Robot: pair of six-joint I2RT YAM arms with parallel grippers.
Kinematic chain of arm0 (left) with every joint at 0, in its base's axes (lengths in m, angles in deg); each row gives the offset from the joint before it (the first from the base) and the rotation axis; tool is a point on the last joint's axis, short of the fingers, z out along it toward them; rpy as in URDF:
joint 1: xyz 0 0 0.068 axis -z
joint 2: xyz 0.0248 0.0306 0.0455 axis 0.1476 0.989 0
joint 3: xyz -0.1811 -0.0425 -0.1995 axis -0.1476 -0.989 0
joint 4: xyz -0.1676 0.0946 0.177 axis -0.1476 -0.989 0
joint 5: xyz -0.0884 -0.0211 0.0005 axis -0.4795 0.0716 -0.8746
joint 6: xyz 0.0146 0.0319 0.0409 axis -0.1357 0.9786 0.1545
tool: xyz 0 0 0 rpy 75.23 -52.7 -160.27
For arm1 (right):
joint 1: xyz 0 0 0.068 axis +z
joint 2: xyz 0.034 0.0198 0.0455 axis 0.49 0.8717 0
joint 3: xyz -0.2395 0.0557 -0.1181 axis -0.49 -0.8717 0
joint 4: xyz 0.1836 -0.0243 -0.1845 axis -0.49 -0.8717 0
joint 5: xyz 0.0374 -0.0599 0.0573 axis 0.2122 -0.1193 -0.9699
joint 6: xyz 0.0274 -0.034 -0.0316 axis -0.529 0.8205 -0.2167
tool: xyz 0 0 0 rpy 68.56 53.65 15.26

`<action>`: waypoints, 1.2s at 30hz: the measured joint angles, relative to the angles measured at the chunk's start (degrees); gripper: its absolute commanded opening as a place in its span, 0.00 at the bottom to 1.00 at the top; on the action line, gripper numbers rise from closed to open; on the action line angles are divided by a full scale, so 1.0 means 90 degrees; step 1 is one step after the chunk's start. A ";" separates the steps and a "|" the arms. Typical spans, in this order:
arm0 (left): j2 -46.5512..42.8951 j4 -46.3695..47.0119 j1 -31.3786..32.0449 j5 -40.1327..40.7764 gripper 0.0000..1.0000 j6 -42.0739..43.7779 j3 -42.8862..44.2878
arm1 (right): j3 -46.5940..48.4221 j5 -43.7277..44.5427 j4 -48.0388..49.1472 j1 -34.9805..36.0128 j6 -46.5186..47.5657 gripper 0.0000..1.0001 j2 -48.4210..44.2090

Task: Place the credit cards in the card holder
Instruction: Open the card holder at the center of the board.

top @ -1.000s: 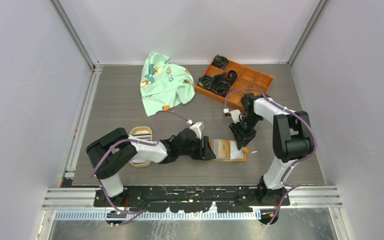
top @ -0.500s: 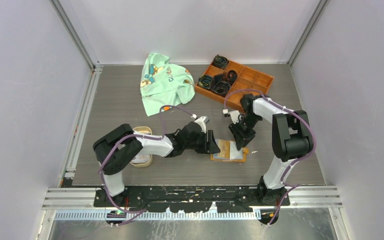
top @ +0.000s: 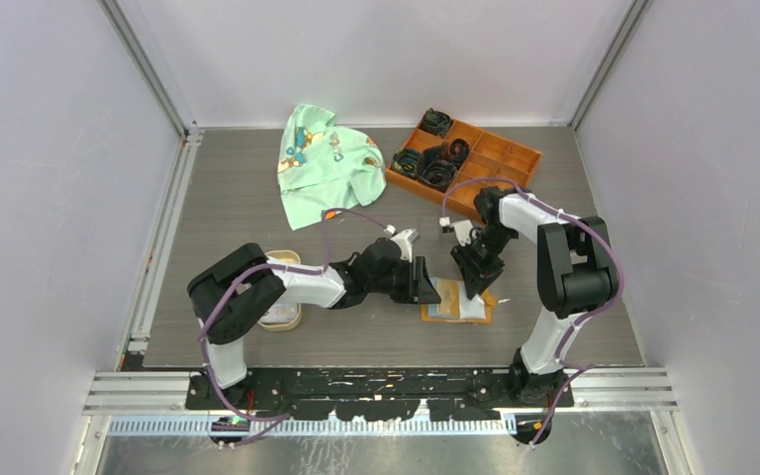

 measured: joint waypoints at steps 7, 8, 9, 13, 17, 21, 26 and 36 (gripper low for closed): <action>0.0104 0.0233 0.0000 -0.0311 0.45 -0.0138 0.0221 | 0.0080 -0.0233 -0.0119 0.0000 0.0015 0.39 0.0041; 0.0138 0.0294 0.0000 -0.0350 0.45 -0.0158 0.0243 | 0.0083 -0.0265 -0.0121 0.0000 0.0015 0.39 0.0041; 0.0192 0.0364 0.0000 -0.0406 0.45 -0.0185 0.0277 | 0.0085 -0.0296 -0.0134 0.0000 0.0017 0.39 0.0044; 0.0435 0.0542 0.0002 -0.0588 0.45 -0.0323 0.0464 | 0.0104 -0.0325 -0.0146 0.0000 -0.0007 0.39 0.0053; 0.0641 0.0665 0.0007 -0.0738 0.45 -0.0447 0.0743 | 0.0104 -0.0291 -0.0097 -0.0002 -0.0100 0.36 0.0053; 0.0748 0.0811 0.0046 -0.0831 0.45 -0.0517 0.0942 | 0.0104 -0.0270 -0.0075 -0.0051 -0.0202 0.36 0.0051; 0.0845 0.0935 0.0087 -0.0874 0.45 -0.0629 0.1064 | 0.0102 -0.0199 -0.0102 -0.0138 -0.0257 0.36 0.0049; 0.1258 0.0952 0.0228 -0.0748 0.44 -0.0619 0.1435 | 0.0104 -0.0182 0.0051 -0.0476 -0.0355 0.36 -0.0245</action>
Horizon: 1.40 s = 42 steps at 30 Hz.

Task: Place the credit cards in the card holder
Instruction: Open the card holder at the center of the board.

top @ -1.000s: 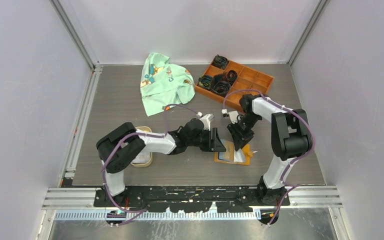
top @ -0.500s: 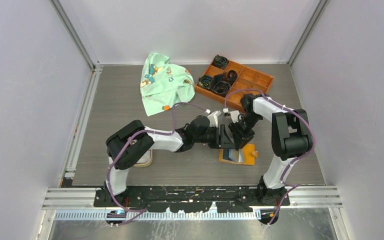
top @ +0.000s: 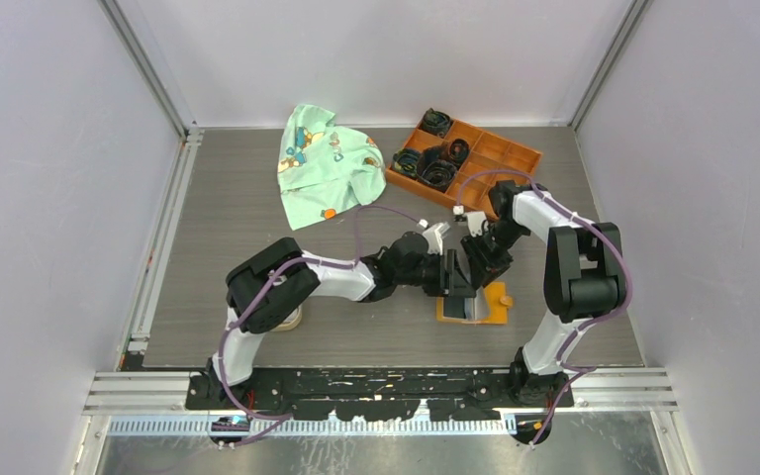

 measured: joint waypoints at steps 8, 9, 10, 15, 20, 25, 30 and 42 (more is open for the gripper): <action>0.0073 -0.1268 0.0342 0.0826 0.37 0.0590 0.0583 | 0.0000 0.0005 0.0024 -0.0051 -0.0015 0.36 0.0002; 0.0073 -0.1423 0.0369 0.0928 0.35 0.0673 0.0639 | -0.0002 0.0005 0.0024 -0.0051 -0.0017 0.36 0.0002; 0.0073 -0.1576 0.0381 0.1037 0.32 0.0746 0.0687 | -0.0002 0.0005 0.0024 -0.0053 -0.0017 0.36 0.0002; 0.0073 -0.2021 0.0413 0.1392 0.17 0.0998 0.0775 | 0.0000 0.0002 0.0024 -0.0083 -0.0017 0.36 0.0002; 0.0002 -0.2018 0.0401 0.1467 0.06 0.0969 0.0794 | -0.0002 0.0005 -0.0005 -0.0119 -0.0017 0.37 -0.0010; -0.0204 -0.2123 0.0355 0.1722 0.05 0.1061 0.0675 | -0.0002 0.0000 0.0044 -0.0172 -0.0017 0.38 -0.0061; -0.0702 -0.2669 0.0355 0.2169 0.04 0.1367 0.0420 | 0.0000 -0.0039 0.0051 -0.0182 -0.0012 0.40 -0.0092; -0.1651 -0.5061 0.0325 0.3772 0.04 0.2132 0.0403 | -0.0002 -0.0493 0.0095 -0.0182 0.0010 0.42 -0.0323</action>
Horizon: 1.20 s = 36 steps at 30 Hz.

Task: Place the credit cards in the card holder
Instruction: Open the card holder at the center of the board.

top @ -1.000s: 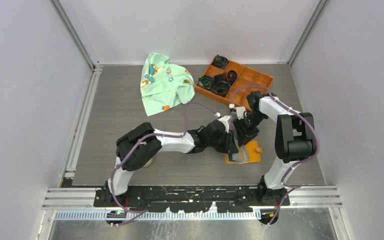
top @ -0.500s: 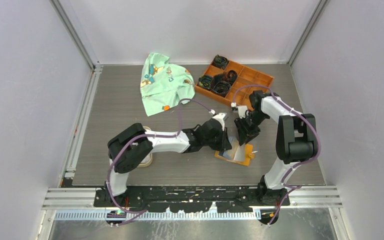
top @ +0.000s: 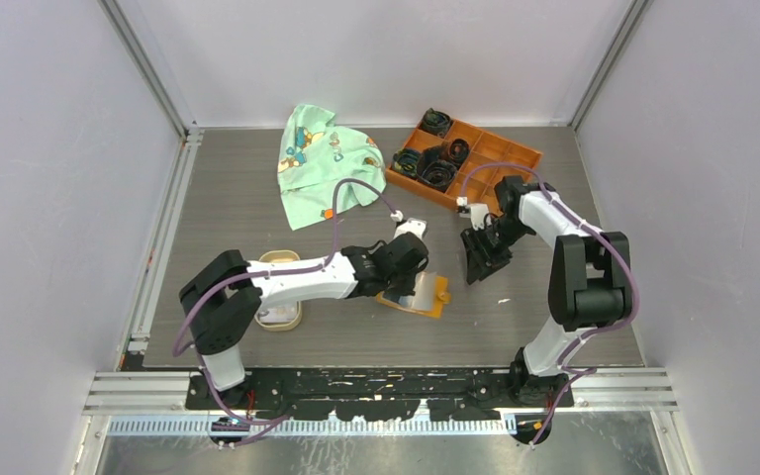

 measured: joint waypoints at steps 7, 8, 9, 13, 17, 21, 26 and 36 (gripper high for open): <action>0.0432 -0.1513 0.0002 0.0522 0.23 0.0342 0.1105 | -0.0027 -0.1027 0.0243 0.0000 -0.0367 0.41 -0.0121; 0.0612 -0.1644 0.0007 0.0546 0.25 0.0391 0.1362 | -0.0041 -0.1205 0.0306 0.0000 -0.0486 0.41 -0.0114; 0.0789 -0.1744 0.0017 0.0542 0.27 0.0413 0.1598 | -0.0061 -0.1362 0.0391 0.0000 -0.0610 0.41 -0.0085; 0.1226 -0.1824 0.0044 0.0386 0.34 0.0464 0.2021 | -0.0216 -0.1761 0.0843 0.0000 -0.1137 0.37 0.0131; 0.1396 -0.1756 0.0073 0.0063 0.38 0.0469 0.2106 | -0.0374 -0.1666 0.1190 0.0002 -0.1647 0.36 0.0413; 0.1489 -0.1382 0.0073 -0.0408 0.42 0.0372 0.2096 | -0.0384 -0.1384 0.1382 0.0058 -0.1909 0.36 0.0573; 0.1552 -0.0503 -0.0029 -0.1205 0.46 0.0143 0.1914 | -0.0376 -0.0911 0.1401 0.0192 -0.1991 0.37 0.0605; 0.1681 0.0219 -0.0180 -0.1855 0.59 -0.0168 0.1695 | -0.0335 -0.0707 0.1486 -0.0163 -0.2001 0.38 -0.0347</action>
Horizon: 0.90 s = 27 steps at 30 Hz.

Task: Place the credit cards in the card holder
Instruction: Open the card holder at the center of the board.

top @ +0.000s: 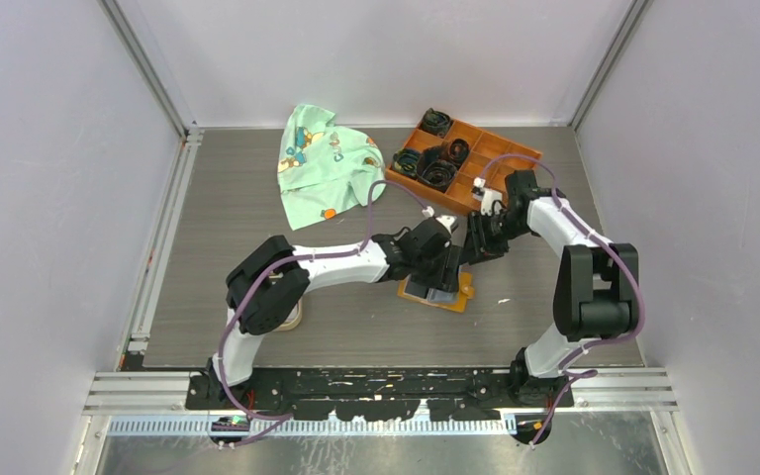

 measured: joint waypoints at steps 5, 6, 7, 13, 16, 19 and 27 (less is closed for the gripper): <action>-0.0017 0.0408 0.0002 -0.0199 0.63 -0.0136 -0.0301 | 0.0012 -0.0192 0.0000 -0.0119 0.0002 0.39 -0.0175; -0.0041 0.0512 0.0002 -0.0250 0.63 -0.0163 -0.0367 | 0.0012 -0.0233 -0.0005 -0.0131 0.0002 0.39 -0.0175; -0.0061 0.0573 0.0000 -0.0294 0.63 -0.0177 -0.0415 | 0.0012 -0.0294 0.0000 -0.0138 0.0002 0.39 -0.0192; -0.0163 0.1061 0.0005 -0.0682 0.63 -0.0355 -0.0682 | 0.0012 -0.0755 -0.0075 -0.0141 0.0049 0.38 -0.0202; -0.0199 0.1231 0.0015 -0.0818 0.64 -0.0413 -0.0702 | 0.0053 -0.0877 -0.0289 -0.0141 0.0202 0.36 -0.0005; -0.0289 0.1362 0.0017 -0.0901 0.64 -0.0459 -0.0743 | 0.0134 -0.0872 -0.0495 -0.0141 0.0386 0.35 0.0311; -0.0840 0.1069 0.0117 -0.0170 0.63 0.0228 -0.0976 | 0.0146 -0.0534 -0.0673 -0.0141 0.0843 0.37 0.0112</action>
